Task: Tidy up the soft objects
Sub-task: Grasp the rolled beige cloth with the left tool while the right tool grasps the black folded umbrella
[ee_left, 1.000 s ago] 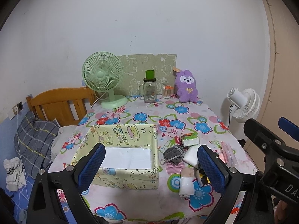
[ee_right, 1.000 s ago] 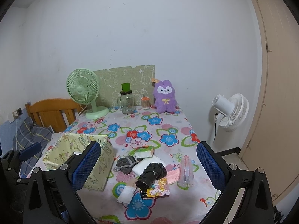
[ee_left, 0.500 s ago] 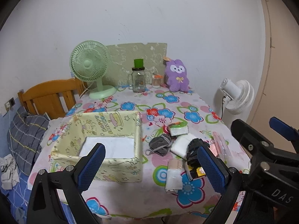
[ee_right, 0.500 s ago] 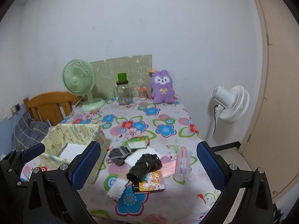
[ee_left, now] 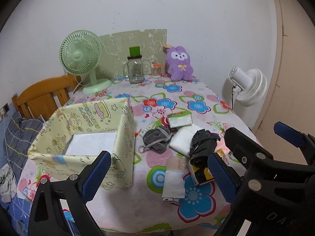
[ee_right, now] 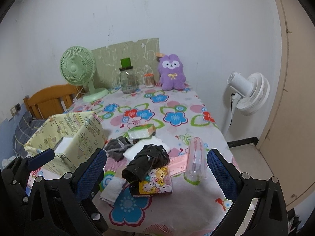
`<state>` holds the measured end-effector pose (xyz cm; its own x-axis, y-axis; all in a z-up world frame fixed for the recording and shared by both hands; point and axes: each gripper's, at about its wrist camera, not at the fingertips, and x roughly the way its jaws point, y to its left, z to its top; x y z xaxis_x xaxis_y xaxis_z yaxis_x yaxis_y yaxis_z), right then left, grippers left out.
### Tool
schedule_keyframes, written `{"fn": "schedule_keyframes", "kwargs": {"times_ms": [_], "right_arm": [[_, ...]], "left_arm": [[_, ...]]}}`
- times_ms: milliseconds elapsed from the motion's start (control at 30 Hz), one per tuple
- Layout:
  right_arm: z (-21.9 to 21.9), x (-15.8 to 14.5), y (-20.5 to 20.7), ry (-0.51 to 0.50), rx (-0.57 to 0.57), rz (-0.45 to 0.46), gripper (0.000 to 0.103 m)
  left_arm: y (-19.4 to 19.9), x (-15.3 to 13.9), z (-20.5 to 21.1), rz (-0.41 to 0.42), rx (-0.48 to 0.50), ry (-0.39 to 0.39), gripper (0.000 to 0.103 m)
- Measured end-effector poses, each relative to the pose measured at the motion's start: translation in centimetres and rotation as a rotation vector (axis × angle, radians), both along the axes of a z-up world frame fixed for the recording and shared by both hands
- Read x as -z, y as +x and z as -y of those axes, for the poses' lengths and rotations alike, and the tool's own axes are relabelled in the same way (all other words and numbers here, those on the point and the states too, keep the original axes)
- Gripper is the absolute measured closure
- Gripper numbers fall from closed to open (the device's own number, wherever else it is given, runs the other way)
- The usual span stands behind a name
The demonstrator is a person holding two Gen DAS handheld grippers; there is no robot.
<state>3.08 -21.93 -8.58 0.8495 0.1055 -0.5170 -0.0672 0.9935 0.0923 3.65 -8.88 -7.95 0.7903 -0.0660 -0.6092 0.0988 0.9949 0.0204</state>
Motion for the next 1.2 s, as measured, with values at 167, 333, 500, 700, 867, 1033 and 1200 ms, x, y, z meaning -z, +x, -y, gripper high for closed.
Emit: {"fn": "schedule_keyframes", "kwargs": {"times_ms": [167, 333, 500, 700, 867, 1033, 1200], "right_arm": [[-0.2, 1.4, 1.1, 0.011, -0.017, -0.027, 0.004], [-0.4, 2.8, 1.9, 0.023, -0.028, -0.059, 0.004], [-0.6, 4.0, 2.6, 0.04, -0.036, -0.077, 0.008], [-1.5, 5.0, 3.3, 0.029, -0.043, -0.104, 0.01], [-2.0, 5.7, 3.9, 0.016, -0.037, -0.123, 0.018], [-2.1, 6.1, 4.5, 0.018, -0.036, -0.148, 0.022], [-2.4, 7.0, 5.1, 0.032, -0.066, -0.189, 0.044]], "left_arm": [[0.7, 1.3, 0.5, -0.023, 0.016, 0.013, 0.004], [1.3, 2.7, 0.8, -0.052, 0.023, 0.024, 0.007], [1.9, 4.1, 0.9, -0.082, 0.028, 0.028, 0.01], [2.3, 5.4, 1.0, -0.107, 0.041, 0.034, 0.015], [2.8, 6.1, 0.7, -0.131, 0.031, 0.033, 0.018], [3.3, 6.7, 0.5, -0.156, 0.023, 0.006, 0.027], [3.7, 7.3, 0.5, -0.181, 0.016, 0.0, 0.039]]}}
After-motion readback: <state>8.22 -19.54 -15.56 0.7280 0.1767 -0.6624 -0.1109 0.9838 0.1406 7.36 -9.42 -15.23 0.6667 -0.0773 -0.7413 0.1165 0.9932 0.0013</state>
